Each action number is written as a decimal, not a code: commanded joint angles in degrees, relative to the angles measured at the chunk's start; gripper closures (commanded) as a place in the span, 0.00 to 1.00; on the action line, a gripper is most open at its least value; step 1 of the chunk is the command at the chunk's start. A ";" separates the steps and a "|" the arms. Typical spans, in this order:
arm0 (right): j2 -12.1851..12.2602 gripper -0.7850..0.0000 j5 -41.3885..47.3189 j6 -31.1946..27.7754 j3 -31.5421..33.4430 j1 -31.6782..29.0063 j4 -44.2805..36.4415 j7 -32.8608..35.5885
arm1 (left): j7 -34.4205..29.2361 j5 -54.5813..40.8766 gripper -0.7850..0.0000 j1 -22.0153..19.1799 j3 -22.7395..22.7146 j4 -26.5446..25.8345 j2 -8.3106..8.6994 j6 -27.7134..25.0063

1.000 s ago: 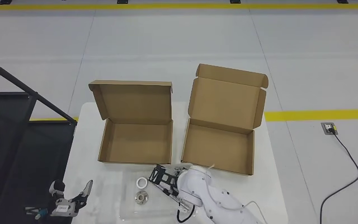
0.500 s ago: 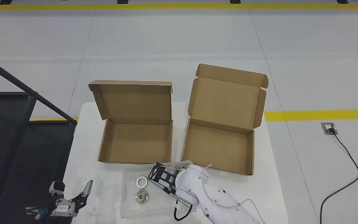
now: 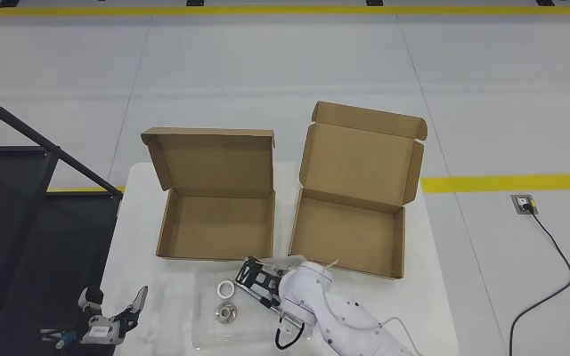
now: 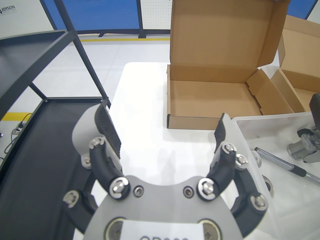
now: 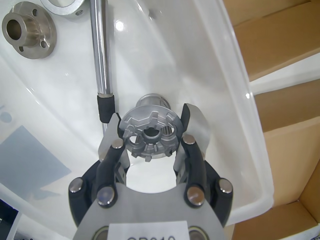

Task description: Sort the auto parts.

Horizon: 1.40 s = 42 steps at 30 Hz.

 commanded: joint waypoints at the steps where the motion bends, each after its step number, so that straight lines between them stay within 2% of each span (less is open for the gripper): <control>1: 0.46 1.00 -1.05 -0.72 0.42 -1.60 -3.40 0.23 | 0.00 0.00 0.00 0.00 0.00 0.00 0.00 0.00; 9: 3.63 1.00 -8.80 -5.84 4.38 -10.99 -24.20 4.92 | 0.00 0.00 0.00 0.00 0.00 0.00 0.00 0.00; 14: 4.91 1.00 -14.16 -9.33 6.14 -14.56 -35.82 6.69 | 0.00 0.00 0.00 0.00 0.00 0.00 0.00 0.00; 18: 5.60 1.00 -16.96 -12.73 7.62 -15.88 -43.35 4.80 | 0.00 0.00 0.00 0.00 0.00 0.00 0.00 0.00; 22: 6.18 1.00 -20.40 -12.95 10.96 -16.55 -48.27 1.29 | 0.00 0.00 0.00 0.00 0.00 0.00 0.00 0.00; 26: 6.42 1.00 -23.76 -11.69 13.76 -16.26 -47.83 -0.72 | 0.00 0.00 0.00 0.00 0.00 0.00 0.00 0.00; 40: 6.41 1.00 -24.27 -11.36 13.89 -16.16 -47.69 -0.39 | 0.00 0.00 0.00 0.00 0.00 0.00 0.00 0.00; 42: 6.35 1.00 -24.67 -9.58 14.47 -16.35 -45.55 -2.16 | 0.00 0.00 0.00 0.00 0.00 0.00 0.00 0.00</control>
